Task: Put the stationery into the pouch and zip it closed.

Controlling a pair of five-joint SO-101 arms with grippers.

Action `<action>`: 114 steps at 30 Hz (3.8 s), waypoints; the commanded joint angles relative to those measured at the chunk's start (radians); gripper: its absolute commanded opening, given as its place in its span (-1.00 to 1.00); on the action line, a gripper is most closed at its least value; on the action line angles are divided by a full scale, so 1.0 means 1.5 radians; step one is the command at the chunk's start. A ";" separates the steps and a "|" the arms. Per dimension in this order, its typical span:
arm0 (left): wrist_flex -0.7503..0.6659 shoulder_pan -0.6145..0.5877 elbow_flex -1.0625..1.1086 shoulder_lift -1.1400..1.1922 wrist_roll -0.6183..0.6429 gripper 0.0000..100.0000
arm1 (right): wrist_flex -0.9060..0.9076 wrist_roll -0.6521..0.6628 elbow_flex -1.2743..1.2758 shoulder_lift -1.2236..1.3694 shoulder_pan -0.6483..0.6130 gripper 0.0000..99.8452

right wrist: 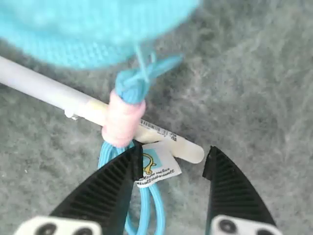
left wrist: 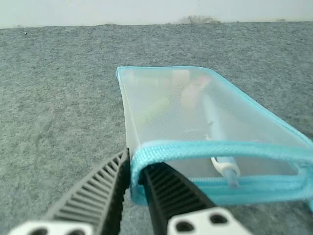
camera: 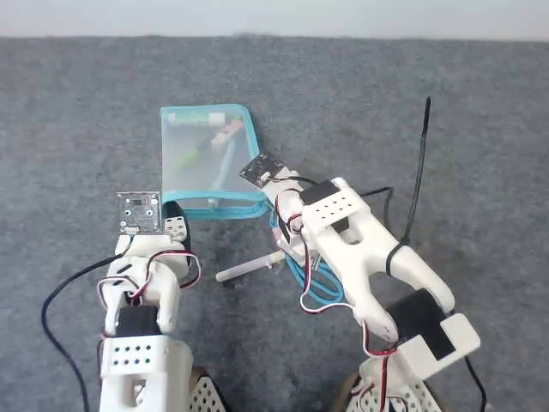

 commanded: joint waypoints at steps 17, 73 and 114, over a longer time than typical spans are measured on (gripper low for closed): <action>-0.016 0.002 -0.036 -0.010 -0.004 -0.98 | 0.061 -0.025 -0.188 0.188 0.094 -0.93; -0.015 0.002 -0.036 -0.009 -0.004 -0.98 | -0.057 0.070 -0.061 -0.014 -0.132 -0.64; 0.000 0.002 -0.037 -0.010 -0.004 -0.98 | 0.181 0.046 -0.162 0.027 -0.028 -0.99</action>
